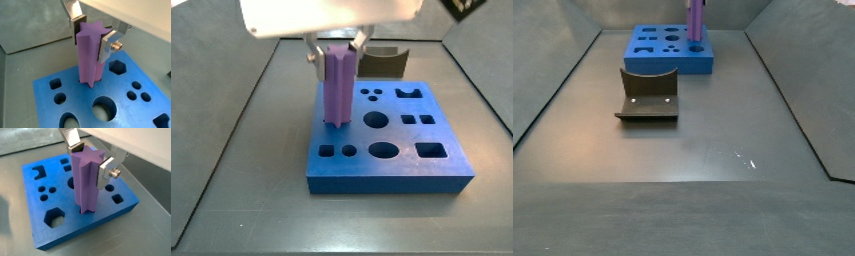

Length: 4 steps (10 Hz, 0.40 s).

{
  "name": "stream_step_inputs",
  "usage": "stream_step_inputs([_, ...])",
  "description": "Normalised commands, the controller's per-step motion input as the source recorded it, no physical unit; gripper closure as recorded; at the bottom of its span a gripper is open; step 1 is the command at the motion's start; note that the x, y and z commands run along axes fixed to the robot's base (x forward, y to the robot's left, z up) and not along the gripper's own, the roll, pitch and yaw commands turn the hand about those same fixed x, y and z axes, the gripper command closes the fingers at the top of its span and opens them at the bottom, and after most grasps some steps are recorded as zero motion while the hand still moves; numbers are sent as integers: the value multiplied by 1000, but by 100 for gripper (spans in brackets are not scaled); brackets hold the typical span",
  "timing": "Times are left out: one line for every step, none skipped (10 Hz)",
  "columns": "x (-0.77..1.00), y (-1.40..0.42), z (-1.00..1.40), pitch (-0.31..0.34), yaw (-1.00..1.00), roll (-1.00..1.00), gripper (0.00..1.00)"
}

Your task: Insert the star object.

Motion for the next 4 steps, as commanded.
stream_step_inputs([-274,-49,-926,-163,0,0,100])
stream_step_inputs([-149,40,-354,-281,3,-271,100])
stream_step_inputs([0,3,-163,-107,0,-154,100])
stream_step_inputs([0,0,0,0,0,0,100])
